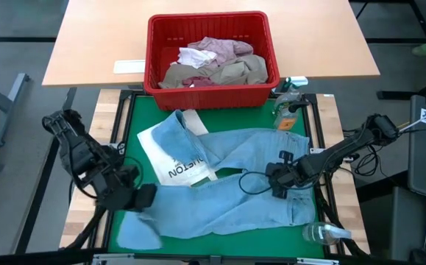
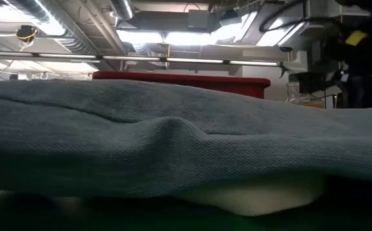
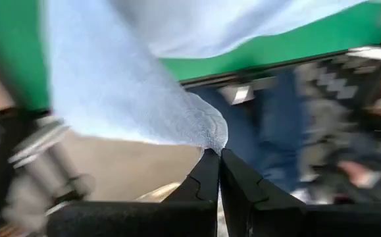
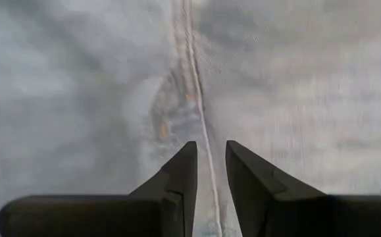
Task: Fold laundry
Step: Fold the light blue pants
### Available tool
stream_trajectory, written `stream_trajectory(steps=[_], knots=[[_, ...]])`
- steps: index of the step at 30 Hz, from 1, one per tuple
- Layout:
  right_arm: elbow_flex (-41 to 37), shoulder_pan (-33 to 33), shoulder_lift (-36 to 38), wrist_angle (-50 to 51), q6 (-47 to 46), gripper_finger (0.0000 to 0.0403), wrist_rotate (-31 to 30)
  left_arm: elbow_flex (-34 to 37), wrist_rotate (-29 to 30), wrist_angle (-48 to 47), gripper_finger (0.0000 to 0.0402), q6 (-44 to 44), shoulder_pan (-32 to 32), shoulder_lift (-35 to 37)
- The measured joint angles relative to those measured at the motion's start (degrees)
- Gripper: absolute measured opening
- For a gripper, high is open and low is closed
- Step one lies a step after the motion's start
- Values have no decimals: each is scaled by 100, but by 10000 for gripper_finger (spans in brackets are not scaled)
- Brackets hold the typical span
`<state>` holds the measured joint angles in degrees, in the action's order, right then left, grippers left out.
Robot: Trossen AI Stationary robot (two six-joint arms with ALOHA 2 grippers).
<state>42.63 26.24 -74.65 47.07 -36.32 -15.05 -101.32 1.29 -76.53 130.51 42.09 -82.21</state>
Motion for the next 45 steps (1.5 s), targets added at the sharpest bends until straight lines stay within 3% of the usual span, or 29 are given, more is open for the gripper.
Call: stream_trajectory(steps=[6,10,19,26,32,39,45], knots=[[463,7,0,-10,382,82,181,0,238,496,0,-229,-408,-221],[763,7,2,-241,517,82,269,0,-95,785,0,-689,-682,-468],[840,4,-10,-2587,510,82,771,0,-193,1477,0,-2038,-1115,-843],[840,2,-13,-3365,514,90,1240,0,-251,1484,0,-2709,-1339,-1063],[840,-2,-13,-3689,512,138,1872,0,-299,1603,0,-3097,-1410,-1158],[840,0,-128,-4632,514,221,1634,0,75,1826,0,-3352,-1443,-1163],[840,0,-643,-6012,568,254,1607,0,426,1852,0,-3365,-1445,-1163]])
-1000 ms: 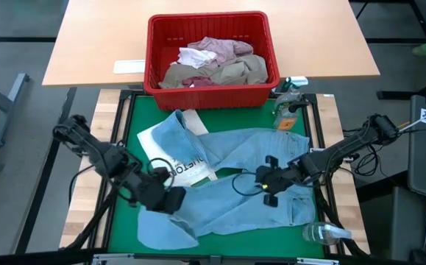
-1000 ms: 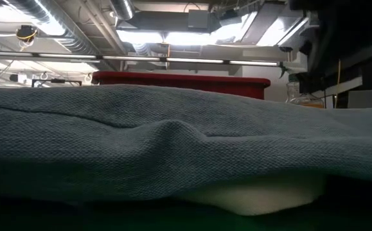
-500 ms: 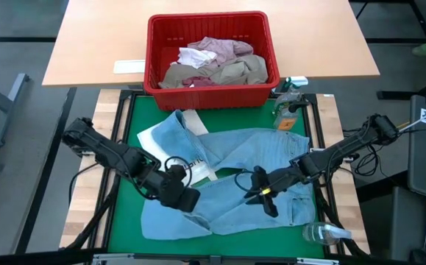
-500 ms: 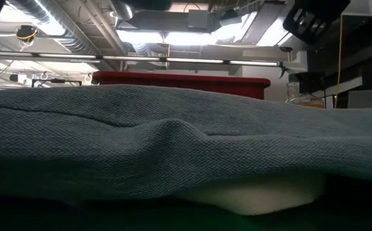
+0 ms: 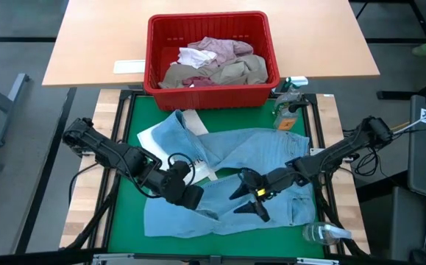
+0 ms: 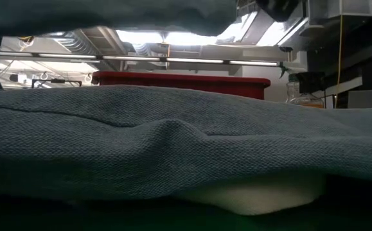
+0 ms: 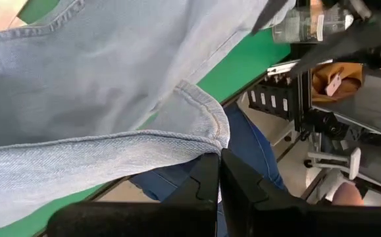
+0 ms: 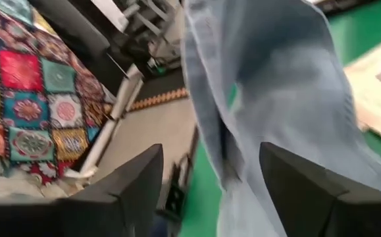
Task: Fold laundry
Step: Fold the light blue pants
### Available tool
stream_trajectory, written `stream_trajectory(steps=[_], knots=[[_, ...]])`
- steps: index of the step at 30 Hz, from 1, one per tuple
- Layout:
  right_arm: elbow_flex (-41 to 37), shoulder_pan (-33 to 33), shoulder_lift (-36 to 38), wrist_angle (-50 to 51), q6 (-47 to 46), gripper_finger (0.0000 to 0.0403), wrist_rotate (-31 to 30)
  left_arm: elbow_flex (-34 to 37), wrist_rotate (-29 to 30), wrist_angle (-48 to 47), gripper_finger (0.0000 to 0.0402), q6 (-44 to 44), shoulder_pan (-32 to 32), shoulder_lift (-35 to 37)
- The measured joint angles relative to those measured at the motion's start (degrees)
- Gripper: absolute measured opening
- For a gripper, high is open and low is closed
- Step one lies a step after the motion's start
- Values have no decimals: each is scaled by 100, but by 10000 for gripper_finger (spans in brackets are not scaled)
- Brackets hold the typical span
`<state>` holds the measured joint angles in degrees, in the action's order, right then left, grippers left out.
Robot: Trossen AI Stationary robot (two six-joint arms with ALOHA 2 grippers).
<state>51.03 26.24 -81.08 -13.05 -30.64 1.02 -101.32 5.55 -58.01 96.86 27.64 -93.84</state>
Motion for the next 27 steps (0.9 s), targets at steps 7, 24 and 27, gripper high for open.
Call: stream_trajectory(steps=[7,24,27], knots=[[0,-2,-563,-816,417,257,-160,0,12,1,0,-1,0,0],[0,0,-1732,-2370,707,257,-73,0,120,3,0,-11,-15,0],[0,7,-1834,-2521,705,257,-8,0,150,3,0,-11,-15,0]])
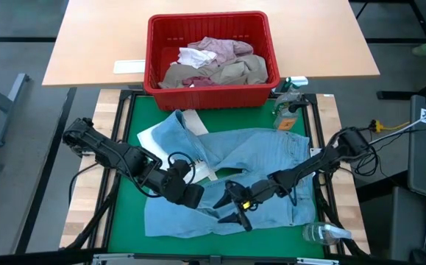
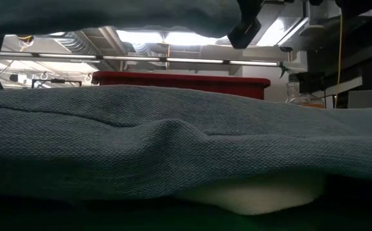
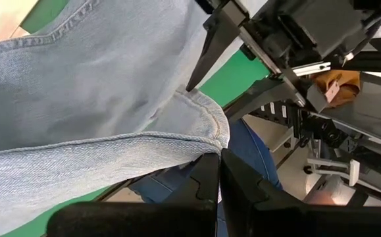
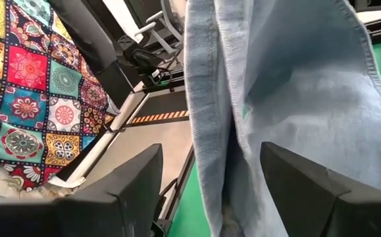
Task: Fold laundry
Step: Fold the light blue pants
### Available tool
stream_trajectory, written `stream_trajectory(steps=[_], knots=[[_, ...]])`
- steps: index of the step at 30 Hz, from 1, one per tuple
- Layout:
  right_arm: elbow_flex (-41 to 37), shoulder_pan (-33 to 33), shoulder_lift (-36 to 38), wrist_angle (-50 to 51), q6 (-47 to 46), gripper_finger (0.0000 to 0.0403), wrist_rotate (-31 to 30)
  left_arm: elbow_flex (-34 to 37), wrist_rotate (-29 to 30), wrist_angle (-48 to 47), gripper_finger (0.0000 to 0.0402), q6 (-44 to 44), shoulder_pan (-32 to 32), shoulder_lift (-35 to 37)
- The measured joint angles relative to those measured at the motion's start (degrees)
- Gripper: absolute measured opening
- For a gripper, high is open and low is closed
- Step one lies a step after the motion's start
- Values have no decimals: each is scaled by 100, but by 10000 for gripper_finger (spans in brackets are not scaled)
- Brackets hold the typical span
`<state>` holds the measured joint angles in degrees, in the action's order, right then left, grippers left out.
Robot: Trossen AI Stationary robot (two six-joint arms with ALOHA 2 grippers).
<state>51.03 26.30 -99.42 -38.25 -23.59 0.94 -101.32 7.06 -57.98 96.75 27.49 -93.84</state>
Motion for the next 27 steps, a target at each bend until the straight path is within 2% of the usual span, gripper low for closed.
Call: stream_trajectory(steps=[9,14,20,24,27], knots=[[5,0,-19,-117,0,257,14,0,52,0,0,2,0,-2],[9,0,-27,-80,13,257,-357,0,100,0,0,2,0,-2],[97,0,-333,-157,31,257,-435,0,104,11,0,4,0,-2],[507,0,-693,-144,33,253,-127,0,128,19,0,4,0,-2],[865,0,-845,101,33,223,174,0,130,-6,0,0,2,-2]])
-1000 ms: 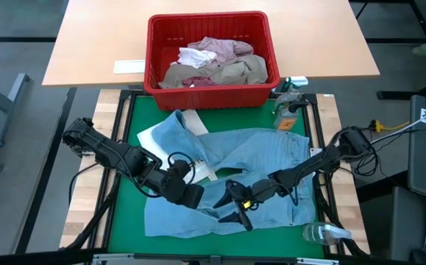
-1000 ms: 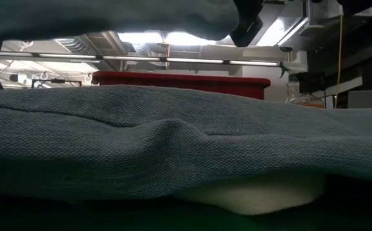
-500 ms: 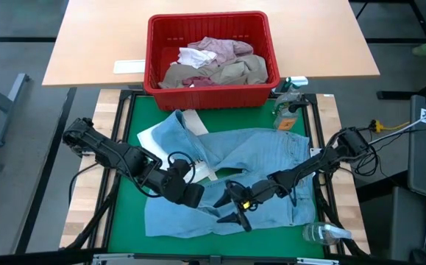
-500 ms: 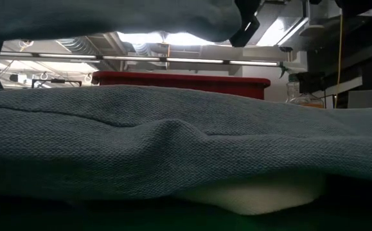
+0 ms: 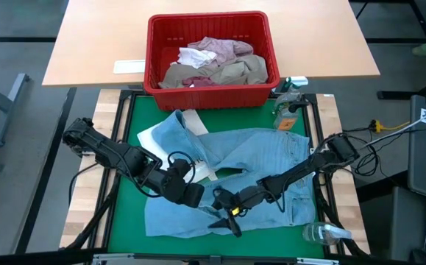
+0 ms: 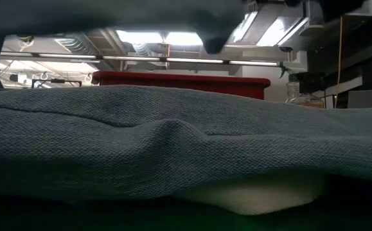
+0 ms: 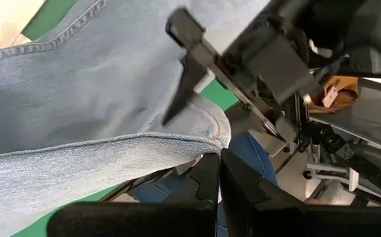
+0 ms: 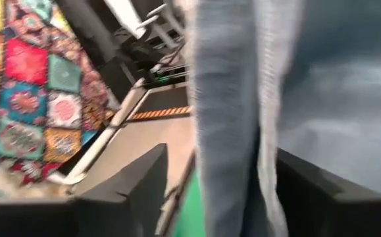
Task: Fold laundry
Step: Fold the light blue pants
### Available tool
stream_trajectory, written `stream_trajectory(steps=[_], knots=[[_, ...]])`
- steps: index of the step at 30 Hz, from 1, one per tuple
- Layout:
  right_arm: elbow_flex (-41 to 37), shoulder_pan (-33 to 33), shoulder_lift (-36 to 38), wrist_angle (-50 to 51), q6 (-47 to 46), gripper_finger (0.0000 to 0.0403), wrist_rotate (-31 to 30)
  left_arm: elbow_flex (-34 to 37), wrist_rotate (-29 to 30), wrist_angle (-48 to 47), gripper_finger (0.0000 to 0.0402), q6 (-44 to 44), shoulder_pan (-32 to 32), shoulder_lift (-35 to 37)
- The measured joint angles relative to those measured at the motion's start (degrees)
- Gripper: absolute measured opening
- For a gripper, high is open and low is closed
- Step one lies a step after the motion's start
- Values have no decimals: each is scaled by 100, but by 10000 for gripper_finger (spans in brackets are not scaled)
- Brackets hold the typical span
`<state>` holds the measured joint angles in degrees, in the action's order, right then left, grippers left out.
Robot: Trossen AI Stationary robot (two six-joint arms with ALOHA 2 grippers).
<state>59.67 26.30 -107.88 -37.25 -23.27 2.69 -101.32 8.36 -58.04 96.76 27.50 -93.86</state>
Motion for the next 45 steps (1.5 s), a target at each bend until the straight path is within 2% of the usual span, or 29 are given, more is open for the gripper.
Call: stream_trajectory(steps=[3,7,9,14,17,21,28,32,39,45], knots=[[269,0,-9,429,0,160,244,0,0,-1,0,-227,26,0],[469,-2,-7,969,0,45,294,0,-2,-9,0,-788,49,0],[509,-2,-7,1082,2,13,292,0,2,-14,0,-1113,72,0],[512,-4,-7,1231,-531,25,336,0,1,-22,16,-1400,123,0],[512,-2,-7,1210,-800,8,637,0,2,-70,36,-1485,121,0],[512,-2,82,1389,-1185,10,975,0,7,-187,54,-1880,116,0],[510,34,784,2737,-1526,6,1185,0,5,-337,58,-2546,121,0],[512,154,1136,3808,-1572,4,944,0,60,-419,58,-2754,118,0],[512,433,1248,5616,-1787,3,253,52,711,-418,59,-3042,206,-34],[510,444,1250,6329,-1853,7,-118,886,585,-174,59,-2745,512,-40]])
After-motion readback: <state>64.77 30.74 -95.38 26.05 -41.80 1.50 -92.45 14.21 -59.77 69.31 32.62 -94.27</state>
